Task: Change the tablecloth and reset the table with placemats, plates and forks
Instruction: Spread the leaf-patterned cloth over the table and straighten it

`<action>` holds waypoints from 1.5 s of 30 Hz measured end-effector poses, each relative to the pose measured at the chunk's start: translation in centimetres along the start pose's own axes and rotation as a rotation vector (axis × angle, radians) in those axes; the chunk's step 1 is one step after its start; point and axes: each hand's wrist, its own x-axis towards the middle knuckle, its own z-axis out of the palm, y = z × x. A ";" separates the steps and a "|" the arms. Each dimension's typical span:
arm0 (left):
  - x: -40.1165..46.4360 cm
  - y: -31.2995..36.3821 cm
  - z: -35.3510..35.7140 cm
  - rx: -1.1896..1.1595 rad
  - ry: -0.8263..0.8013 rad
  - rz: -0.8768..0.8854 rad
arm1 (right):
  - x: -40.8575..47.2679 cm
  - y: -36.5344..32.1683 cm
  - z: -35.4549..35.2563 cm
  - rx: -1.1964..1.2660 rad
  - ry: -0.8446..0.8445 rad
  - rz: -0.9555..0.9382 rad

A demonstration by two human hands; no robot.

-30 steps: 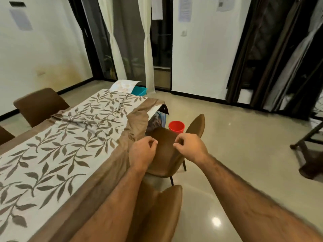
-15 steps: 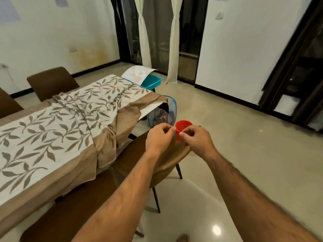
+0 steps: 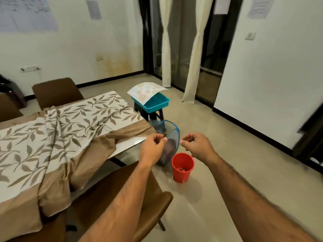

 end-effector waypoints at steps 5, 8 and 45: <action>5.0 1.7 5.4 -0.001 0.172 -0.126 | 9.6 2.7 -2.2 -0.088 -0.201 -0.123; 7.7 1.6 6.7 0.021 0.245 -0.239 | 14.7 2.0 -1.6 -0.156 -0.341 -0.197; 27.9 -13.7 12.3 -0.486 1.138 -1.043 | 41.9 6.5 20.8 -0.605 -1.748 -0.391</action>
